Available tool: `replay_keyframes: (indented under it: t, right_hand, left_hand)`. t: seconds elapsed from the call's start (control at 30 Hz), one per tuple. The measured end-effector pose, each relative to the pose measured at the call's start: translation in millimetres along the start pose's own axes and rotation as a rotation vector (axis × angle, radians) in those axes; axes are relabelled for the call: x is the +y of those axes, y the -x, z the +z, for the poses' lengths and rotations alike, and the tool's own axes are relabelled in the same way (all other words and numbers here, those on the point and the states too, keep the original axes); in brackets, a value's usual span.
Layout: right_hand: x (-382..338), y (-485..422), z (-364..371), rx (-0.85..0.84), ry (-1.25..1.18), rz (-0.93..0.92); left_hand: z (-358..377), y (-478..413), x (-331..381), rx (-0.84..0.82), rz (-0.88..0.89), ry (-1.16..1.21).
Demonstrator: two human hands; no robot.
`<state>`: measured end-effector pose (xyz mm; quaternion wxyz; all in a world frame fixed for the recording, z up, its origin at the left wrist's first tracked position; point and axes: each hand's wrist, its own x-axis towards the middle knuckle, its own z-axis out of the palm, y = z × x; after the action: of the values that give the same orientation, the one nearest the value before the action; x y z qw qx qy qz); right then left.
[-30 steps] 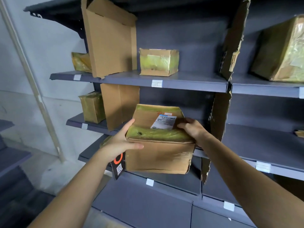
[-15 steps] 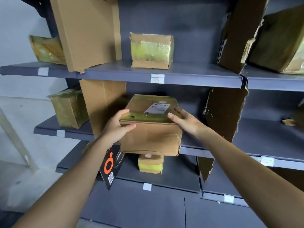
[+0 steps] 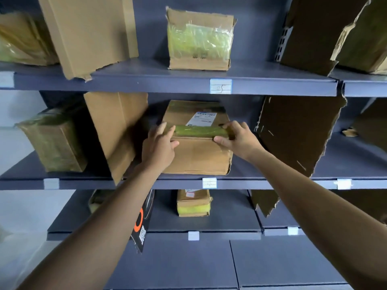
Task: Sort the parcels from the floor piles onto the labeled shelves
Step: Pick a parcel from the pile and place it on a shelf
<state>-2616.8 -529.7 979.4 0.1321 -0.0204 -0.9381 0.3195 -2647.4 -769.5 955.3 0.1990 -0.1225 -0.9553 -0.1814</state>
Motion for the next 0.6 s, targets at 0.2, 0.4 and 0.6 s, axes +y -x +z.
replay_keyframes:
  t: [0.2, 0.4, 0.6]
  right_hand:
    - [4.5, -6.4, 0.9, 0.032, 0.032, 0.023]
    - [-0.8, 0.6, 3.4, 0.017, 0.062, 0.052]
    - [-1.2, 23.4, 10.4, 0.087, 0.033, 0.092]
  left_hand:
    - [10.8, -8.0, 1.1, 0.012, 0.106, -0.096]
    - [9.0, -3.4, 9.2, -0.034, 0.079, -0.134]
    - [1.9, 14.1, 43.4, 0.053, 0.23, -0.142]
